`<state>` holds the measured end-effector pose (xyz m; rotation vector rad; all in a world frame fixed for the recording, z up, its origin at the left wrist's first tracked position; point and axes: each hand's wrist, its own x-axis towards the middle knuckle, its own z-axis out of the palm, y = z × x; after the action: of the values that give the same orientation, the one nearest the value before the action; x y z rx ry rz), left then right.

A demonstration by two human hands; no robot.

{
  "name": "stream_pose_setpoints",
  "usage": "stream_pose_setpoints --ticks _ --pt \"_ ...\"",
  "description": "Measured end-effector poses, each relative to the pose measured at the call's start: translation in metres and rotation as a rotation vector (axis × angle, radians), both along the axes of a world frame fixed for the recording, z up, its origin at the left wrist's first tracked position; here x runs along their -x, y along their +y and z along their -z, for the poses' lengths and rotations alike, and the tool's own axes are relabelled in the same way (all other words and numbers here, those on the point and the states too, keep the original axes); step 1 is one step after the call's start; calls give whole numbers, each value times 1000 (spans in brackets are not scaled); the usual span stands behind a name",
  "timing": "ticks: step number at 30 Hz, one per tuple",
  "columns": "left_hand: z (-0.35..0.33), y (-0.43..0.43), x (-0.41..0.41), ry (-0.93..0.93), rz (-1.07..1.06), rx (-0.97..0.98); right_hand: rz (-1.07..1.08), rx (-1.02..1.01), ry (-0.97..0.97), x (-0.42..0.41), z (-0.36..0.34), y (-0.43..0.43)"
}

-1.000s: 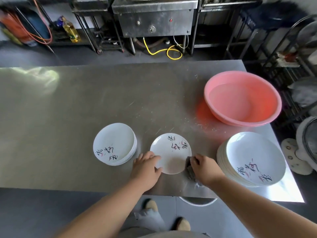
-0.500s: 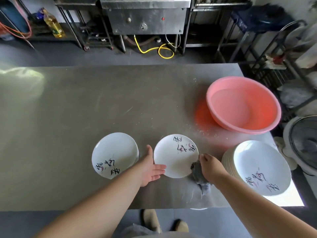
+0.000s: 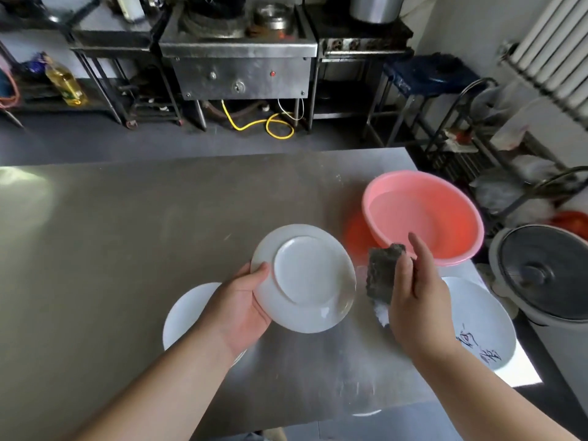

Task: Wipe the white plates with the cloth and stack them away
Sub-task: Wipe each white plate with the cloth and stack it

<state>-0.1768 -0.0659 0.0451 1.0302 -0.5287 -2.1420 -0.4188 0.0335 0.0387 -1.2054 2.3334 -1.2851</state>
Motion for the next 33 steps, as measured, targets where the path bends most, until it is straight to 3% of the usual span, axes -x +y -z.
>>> stream_pose_setpoints --ticks 3,7,10,13,18,26,29,33 --pt "-13 1 1 76 16 2 -276 112 112 -32 -29 5" --pt "-31 8 9 174 22 45 -629 -44 554 -83 -43 6" --pt "-43 14 9 237 54 120 -721 -86 642 -87 -64 -10" --pt "-55 11 1 265 25 163 -720 -79 663 -71 -89 -33" --pt "-68 2 -9 258 -57 204 -626 -93 530 -63 -89 -19" --pt "-63 17 -6 296 9 200 -871 14 602 -85 -87 -15" --pt "-69 16 -8 317 -14 243 -768 2 642 -69 -101 -34" --pt "-82 6 -13 302 -76 258 -631 -6 526 -64 -97 -22"
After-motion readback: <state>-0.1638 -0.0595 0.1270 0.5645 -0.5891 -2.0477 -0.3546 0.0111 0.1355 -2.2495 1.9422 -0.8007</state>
